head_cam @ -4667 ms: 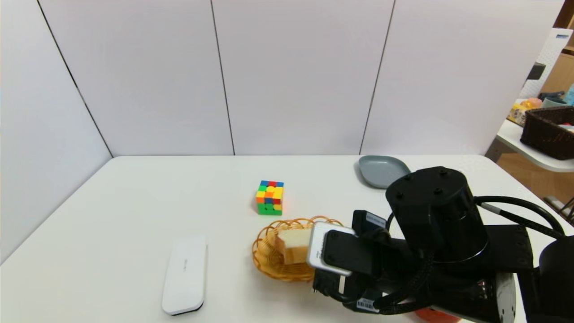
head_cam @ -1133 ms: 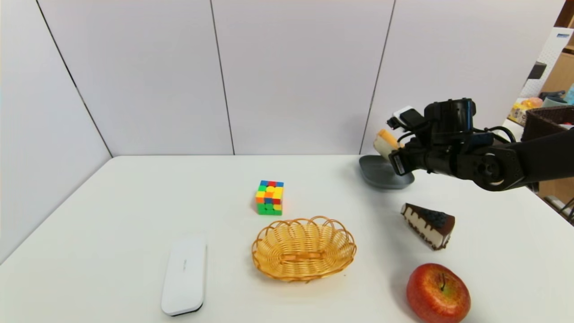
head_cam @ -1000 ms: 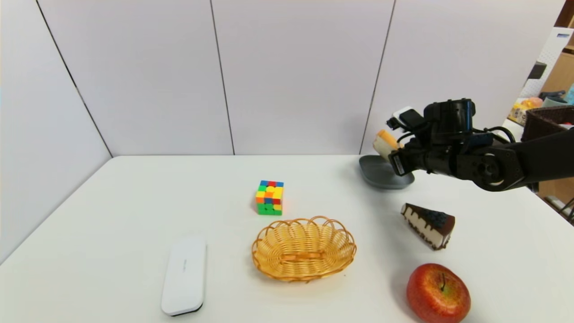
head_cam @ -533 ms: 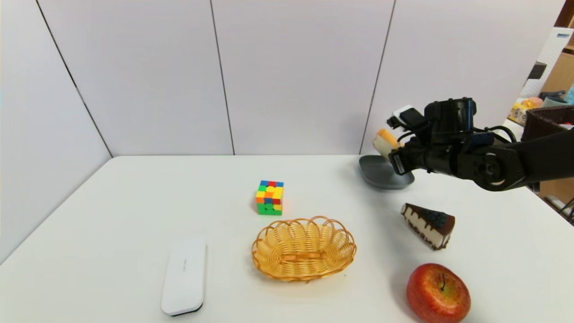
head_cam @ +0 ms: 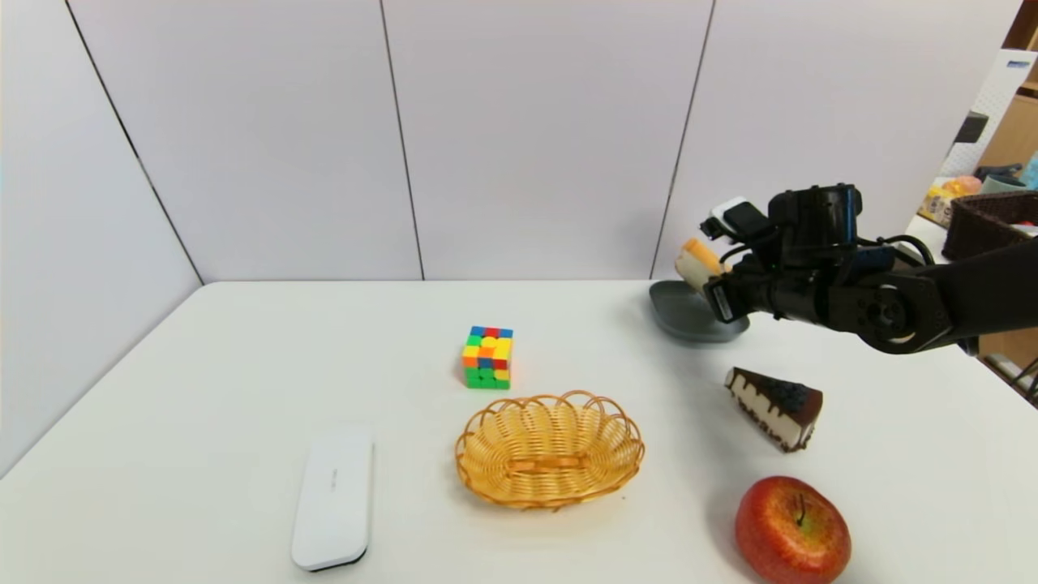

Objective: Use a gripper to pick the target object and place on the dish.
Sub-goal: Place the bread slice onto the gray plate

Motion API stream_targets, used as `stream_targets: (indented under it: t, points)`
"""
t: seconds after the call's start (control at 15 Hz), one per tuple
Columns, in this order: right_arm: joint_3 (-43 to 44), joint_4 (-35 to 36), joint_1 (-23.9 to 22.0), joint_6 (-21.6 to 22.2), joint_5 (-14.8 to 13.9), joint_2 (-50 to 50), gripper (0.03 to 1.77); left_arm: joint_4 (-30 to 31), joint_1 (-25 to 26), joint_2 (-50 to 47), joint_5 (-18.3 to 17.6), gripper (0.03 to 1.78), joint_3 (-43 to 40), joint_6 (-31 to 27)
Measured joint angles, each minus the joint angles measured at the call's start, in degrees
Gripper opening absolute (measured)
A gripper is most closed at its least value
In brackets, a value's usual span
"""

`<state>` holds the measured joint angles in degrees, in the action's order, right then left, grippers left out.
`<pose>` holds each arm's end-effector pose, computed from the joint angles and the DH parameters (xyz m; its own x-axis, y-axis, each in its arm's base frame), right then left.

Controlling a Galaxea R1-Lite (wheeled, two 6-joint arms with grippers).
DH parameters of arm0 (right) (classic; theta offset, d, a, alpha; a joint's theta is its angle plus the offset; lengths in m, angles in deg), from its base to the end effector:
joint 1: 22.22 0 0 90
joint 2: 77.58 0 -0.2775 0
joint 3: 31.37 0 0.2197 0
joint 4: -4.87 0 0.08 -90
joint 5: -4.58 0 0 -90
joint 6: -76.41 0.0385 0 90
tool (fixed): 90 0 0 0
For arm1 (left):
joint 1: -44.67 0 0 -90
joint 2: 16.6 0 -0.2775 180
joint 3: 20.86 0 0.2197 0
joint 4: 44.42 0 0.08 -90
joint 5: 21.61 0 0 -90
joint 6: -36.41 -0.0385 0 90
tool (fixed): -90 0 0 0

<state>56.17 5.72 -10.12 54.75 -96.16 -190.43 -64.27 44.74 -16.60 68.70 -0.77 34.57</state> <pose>0.4059 0.0797 0.1130 0.9135 0.0053 -0.4068 -0.1867 0.8938 -0.4077 0.0473 0.0003 0.0760 1.0000 0.0066 0.0042 -0.0068 0.9995 0.0321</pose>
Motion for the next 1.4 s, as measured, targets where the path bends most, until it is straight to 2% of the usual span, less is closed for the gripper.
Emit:
stream_targets:
  t: [1.0, 1.2, 1.4]
  points:
    - [-1.5, 0.2, 0.7, 0.0, -0.9, 1.3, 0.2, 0.0, 0.0, 0.0, 0.0, 1.69, 0.0, 0.0]
    - [-2.3, 0.3, 1.5, 0.2, -2.4, 1.5, 0.69, 0.0, 0.0, 0.0, 0.0, 1.69, 0.0, 0.0]
    - [-2.0, 0.2, 1.9, 0.5, -2.4, 1.5, 1.02, 0.0, 0.0, 0.0, 0.0, 1.69, 0.0, 0.0]
